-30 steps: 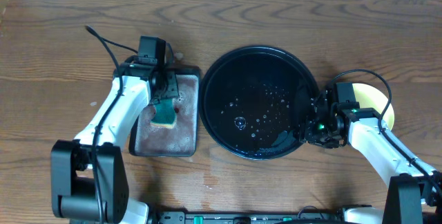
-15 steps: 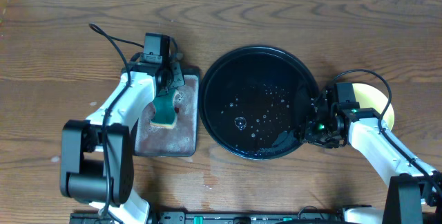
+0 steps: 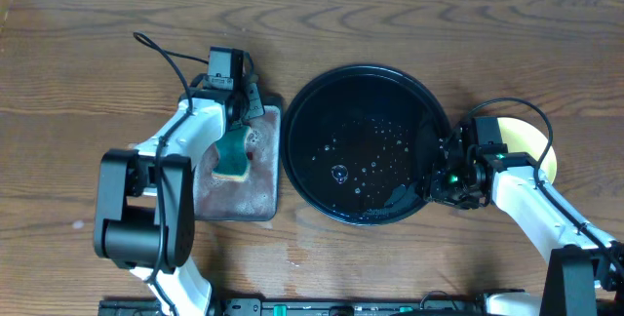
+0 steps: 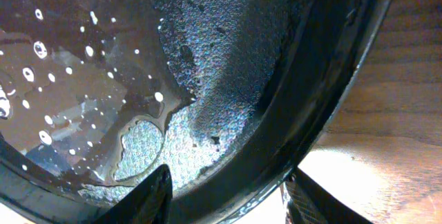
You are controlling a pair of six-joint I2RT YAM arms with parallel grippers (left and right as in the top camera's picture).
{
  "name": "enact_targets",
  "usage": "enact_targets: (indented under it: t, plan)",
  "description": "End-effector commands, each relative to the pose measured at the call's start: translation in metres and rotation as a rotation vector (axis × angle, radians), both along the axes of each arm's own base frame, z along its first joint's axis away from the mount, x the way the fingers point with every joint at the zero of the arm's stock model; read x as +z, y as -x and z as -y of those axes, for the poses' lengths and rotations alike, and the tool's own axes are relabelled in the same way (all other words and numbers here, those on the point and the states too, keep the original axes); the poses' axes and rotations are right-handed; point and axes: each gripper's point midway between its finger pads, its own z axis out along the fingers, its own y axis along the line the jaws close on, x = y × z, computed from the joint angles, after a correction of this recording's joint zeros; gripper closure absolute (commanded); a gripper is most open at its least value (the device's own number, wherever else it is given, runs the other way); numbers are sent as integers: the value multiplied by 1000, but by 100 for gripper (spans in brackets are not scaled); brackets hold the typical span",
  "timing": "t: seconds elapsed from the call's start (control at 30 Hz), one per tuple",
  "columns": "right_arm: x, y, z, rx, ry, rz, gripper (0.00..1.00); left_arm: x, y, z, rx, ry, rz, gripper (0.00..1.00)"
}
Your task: Clean dirty plates on tray and stack at the side
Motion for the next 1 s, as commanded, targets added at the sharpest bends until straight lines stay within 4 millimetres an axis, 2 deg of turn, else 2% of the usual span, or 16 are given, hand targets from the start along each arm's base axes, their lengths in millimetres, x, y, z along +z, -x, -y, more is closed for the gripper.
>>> enact_targets:
  t: [0.0,0.37,0.8,0.97]
  plan:
    - [6,-4,-4,24,-13,33,53,-5,-3,0,9,-1,3,93]
    - [6,-4,-4,24,-13,33,52,8,-25,3,9,14,107,92]
    - [6,-4,-4,25,-13,34,52,16,-32,4,5,17,147,92]
    - [5,3,-3,25,-11,7,51,35,-28,3,-17,4,167,92]
